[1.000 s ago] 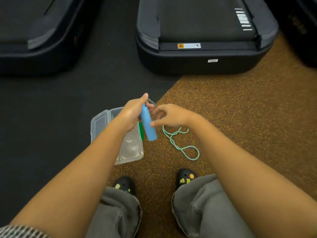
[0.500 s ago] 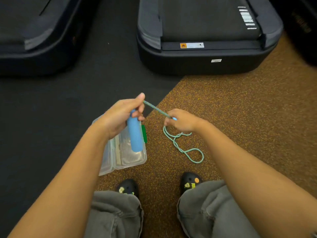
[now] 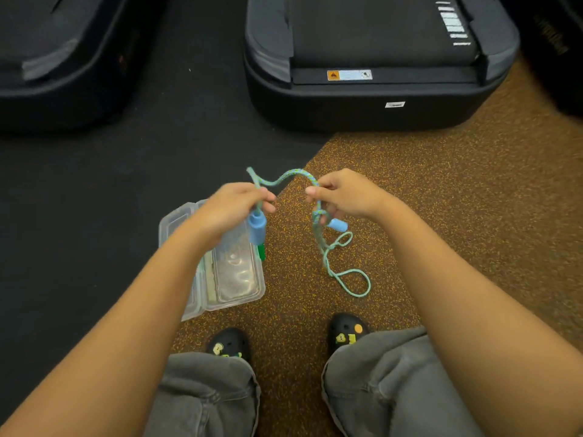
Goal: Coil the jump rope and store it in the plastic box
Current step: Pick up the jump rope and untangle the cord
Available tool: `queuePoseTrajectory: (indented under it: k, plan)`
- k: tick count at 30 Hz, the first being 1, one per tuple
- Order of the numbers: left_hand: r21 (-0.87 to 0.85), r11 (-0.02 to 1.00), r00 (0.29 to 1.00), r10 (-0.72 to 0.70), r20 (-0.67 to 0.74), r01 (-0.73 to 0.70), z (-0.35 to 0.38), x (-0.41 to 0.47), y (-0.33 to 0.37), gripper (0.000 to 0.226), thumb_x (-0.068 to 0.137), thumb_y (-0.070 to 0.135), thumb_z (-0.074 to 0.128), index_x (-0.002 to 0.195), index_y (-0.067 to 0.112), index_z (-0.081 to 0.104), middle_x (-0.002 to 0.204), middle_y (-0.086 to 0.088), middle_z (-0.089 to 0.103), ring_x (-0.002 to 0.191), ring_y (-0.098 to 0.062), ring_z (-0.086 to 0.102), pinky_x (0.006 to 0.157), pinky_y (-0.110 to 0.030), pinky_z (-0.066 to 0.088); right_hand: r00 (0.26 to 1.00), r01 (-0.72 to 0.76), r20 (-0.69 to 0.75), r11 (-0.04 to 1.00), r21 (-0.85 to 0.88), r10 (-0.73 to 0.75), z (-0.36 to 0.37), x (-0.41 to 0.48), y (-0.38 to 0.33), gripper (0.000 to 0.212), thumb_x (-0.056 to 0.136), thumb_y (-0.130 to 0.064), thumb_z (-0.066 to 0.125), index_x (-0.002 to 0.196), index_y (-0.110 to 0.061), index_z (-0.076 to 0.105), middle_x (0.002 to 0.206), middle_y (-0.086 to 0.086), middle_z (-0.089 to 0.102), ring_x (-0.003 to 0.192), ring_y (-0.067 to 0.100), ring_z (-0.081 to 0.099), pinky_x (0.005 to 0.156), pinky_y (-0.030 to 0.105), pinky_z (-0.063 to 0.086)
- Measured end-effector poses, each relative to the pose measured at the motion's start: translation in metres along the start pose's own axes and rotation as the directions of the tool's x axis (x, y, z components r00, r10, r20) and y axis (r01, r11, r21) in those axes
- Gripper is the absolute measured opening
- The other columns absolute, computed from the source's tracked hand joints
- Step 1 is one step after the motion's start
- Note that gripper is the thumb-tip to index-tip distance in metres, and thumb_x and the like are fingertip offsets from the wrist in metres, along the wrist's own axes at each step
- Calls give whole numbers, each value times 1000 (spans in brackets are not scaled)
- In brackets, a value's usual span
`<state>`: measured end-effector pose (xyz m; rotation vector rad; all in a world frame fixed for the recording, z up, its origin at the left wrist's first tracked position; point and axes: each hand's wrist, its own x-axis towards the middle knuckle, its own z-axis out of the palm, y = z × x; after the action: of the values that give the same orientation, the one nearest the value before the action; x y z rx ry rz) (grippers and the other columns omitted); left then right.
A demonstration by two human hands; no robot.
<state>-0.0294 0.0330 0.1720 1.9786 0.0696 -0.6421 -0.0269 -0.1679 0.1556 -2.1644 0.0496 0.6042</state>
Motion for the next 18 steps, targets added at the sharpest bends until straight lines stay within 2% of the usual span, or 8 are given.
queuePoseTrajectory:
  k: [3,5,7,9,11,13,16,18]
  plan:
    - [91,996,999,-25,45,21,21,1,0,34,90,19,53,123,14,48,127,-9,56,114,-18,52,93,-29,42,998,11,55,991,135,-19,-1,-7,-10,24,94,-29,50,84,-12,63,61,-3,65,50,14,66,59,29,53]
    - [196,980,996,-1,-89,18,30,2,1,57,89,25,56,139,14,30,143,-11,40,127,-23,42,104,-36,35,998,17,62,983,181,-29,-4,-11,-15,22,95,-27,48,81,-14,60,70,2,66,46,12,65,56,29,53]
    - [181,981,962,109,-252,-64,38,-3,8,49,88,29,57,130,14,38,134,-12,44,113,-19,50,93,-32,41,999,-10,44,964,265,-1,-6,-15,-18,21,96,-24,47,81,-13,56,73,8,65,45,10,66,54,27,55]
    - [138,974,926,217,-308,-182,47,-7,13,27,86,36,57,101,14,51,106,-6,56,84,-10,54,73,-26,43,999,-48,20,929,366,44,-8,-16,-20,21,96,-23,47,79,-13,52,73,10,64,48,10,67,51,23,55]
    - [99,983,973,171,-157,-157,56,-7,15,36,84,48,56,89,12,56,86,-1,63,78,-14,61,73,-33,50,997,-74,1,906,416,82,-9,-17,-21,22,96,-23,47,78,-10,52,73,11,62,52,12,67,52,22,56]
    - [52,995,996,84,-16,-84,62,-6,14,43,78,55,60,86,13,57,82,-5,70,81,-20,68,82,-42,54,993,-97,-19,907,410,115,-9,-18,-21,21,95,-24,49,86,-5,54,75,13,60,57,15,62,54,24,57]
    - [-28,997,995,70,-74,-72,68,-1,10,37,71,49,71,75,16,55,86,-13,72,84,-26,69,84,-45,54,988,-129,-24,892,433,155,-9,-19,-21,21,94,-24,51,90,-4,54,82,18,61,57,17,62,61,28,58]
    - [-187,981,998,33,-57,-43,73,0,10,28,75,32,73,75,13,53,83,-14,70,77,-22,68,79,-36,55,983,-143,-43,882,449,181,-11,-19,-20,22,93,-25,52,86,-5,56,80,17,63,52,15,63,62,29,58]
